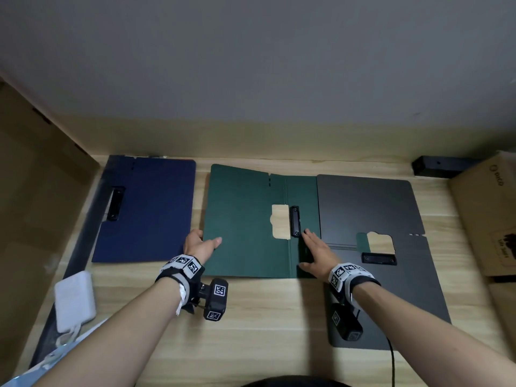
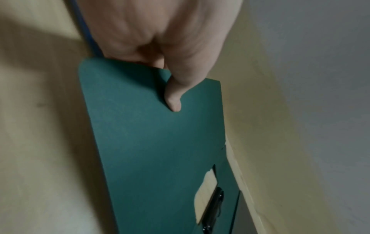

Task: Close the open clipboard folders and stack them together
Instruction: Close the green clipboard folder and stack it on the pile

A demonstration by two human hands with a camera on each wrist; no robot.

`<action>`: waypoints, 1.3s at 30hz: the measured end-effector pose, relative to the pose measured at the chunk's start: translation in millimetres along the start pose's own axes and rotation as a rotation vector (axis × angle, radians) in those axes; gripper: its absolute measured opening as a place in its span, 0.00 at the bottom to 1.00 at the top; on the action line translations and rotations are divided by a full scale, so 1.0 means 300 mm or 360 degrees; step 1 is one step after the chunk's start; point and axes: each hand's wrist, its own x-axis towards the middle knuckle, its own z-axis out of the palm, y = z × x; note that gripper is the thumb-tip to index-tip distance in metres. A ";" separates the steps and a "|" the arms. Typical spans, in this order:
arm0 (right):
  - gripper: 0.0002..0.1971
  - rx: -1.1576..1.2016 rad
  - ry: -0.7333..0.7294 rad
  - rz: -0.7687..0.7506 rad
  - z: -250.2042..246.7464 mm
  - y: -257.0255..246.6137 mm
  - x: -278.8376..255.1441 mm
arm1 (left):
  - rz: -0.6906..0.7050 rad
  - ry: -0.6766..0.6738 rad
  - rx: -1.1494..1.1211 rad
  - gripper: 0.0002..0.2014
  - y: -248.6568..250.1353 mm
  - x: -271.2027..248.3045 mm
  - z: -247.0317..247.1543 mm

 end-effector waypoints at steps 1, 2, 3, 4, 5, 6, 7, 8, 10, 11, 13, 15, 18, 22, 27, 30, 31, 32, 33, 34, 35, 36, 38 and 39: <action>0.47 0.0004 0.0004 0.0001 -0.003 0.009 -0.006 | 0.0039 0.0034 -0.0006 0.23 0.013 0.000 -0.020; 0.46 -0.0007 0.0007 0.0000 -0.005 0.018 -0.013 | 0.0071 0.0078 -0.0001 0.21 0.031 -0.007 -0.048; 0.46 -0.0031 0.0013 -0.0004 -0.006 0.025 -0.018 | 0.0102 0.0120 0.0016 0.19 0.046 -0.011 -0.081; 0.45 -0.0056 0.0017 -0.0011 -0.006 0.030 -0.023 | 0.0136 0.0162 0.0039 0.18 0.065 -0.022 -0.115; 0.44 -0.0068 0.0018 -0.0015 -0.006 0.033 -0.027 | 0.0173 0.0208 0.0072 0.18 0.076 -0.028 -0.150; 0.44 -0.0067 0.0021 -0.0012 -0.008 0.033 -0.029 | 0.0205 0.0254 0.0120 0.19 0.090 -0.040 -0.185; 0.43 -0.0065 0.0024 -0.0006 -0.010 0.029 -0.030 | 0.0235 0.0297 0.0171 0.21 0.107 -0.051 -0.217; 0.43 -0.0067 0.0021 0.0002 -0.013 0.020 -0.030 | 0.0256 0.0328 0.0217 0.22 0.120 -0.056 -0.246; 0.42 -0.0074 0.0007 0.0012 -0.022 -0.005 -0.023 | 0.0289 0.0332 0.0273 0.20 0.150 -0.073 -0.291; 0.41 -0.0073 -0.0003 0.0015 -0.024 -0.019 -0.015 | 0.0302 0.0308 0.0294 0.19 0.168 -0.083 -0.308; 0.40 -0.0046 -0.0038 0.0026 -0.032 -0.055 0.003 | 0.0371 0.0264 0.0367 0.18 0.206 -0.110 -0.330; 0.37 0.0019 -0.0062 0.0045 -0.043 -0.093 0.022 | 0.0481 0.0226 0.0474 0.15 0.261 -0.157 -0.342; 0.30 0.0129 -0.0044 0.0086 -0.063 -0.143 0.038 | 0.0666 0.0131 0.0673 0.14 0.348 -0.234 -0.360; 0.28 0.0316 0.0020 0.0064 -0.084 -0.176 0.047 | 0.0839 -0.0183 0.0898 0.11 0.410 -0.332 -0.358; 0.22 0.0694 0.0159 0.0017 -0.132 -0.183 0.041 | 0.1004 -0.0517 0.1072 0.10 0.436 -0.422 -0.245; 0.18 0.0938 0.0215 0.0013 -0.165 -0.176 0.033 | 0.1117 -0.0635 0.1106 0.16 0.421 -0.430 -0.137; 0.18 0.1085 0.0213 0.0042 -0.174 -0.177 0.025 | 0.1131 -0.0697 0.1098 0.16 0.414 -0.425 -0.102; 0.20 0.1221 0.0215 0.0076 -0.182 -0.175 0.019 | 0.1125 -0.0756 0.1085 0.16 0.404 -0.417 -0.071; 0.22 0.1334 0.0228 0.0105 -0.188 -0.171 0.015 | 0.1102 -0.0798 0.1076 0.15 0.390 -0.403 -0.043; 0.23 0.1412 0.0245 0.0137 -0.191 -0.164 0.013 | 0.1062 -0.0815 0.1070 0.15 0.374 -0.384 -0.022; 0.25 0.1480 0.0257 0.0173 -0.192 -0.157 0.013 | 0.1013 -0.0806 0.1060 0.14 0.354 -0.360 -0.006; 0.25 0.1521 0.0262 0.0222 -0.184 -0.146 0.016 | 0.0957 -0.0775 0.1050 0.12 0.330 -0.329 0.003; 0.20 0.1553 0.0284 0.0309 -0.158 -0.130 0.022 | 0.0815 -0.0662 0.1036 0.10 0.275 -0.261 0.007; 0.17 0.1535 0.0306 0.0338 -0.137 -0.120 0.030 | 0.0734 -0.0588 0.1020 0.10 0.245 -0.229 0.005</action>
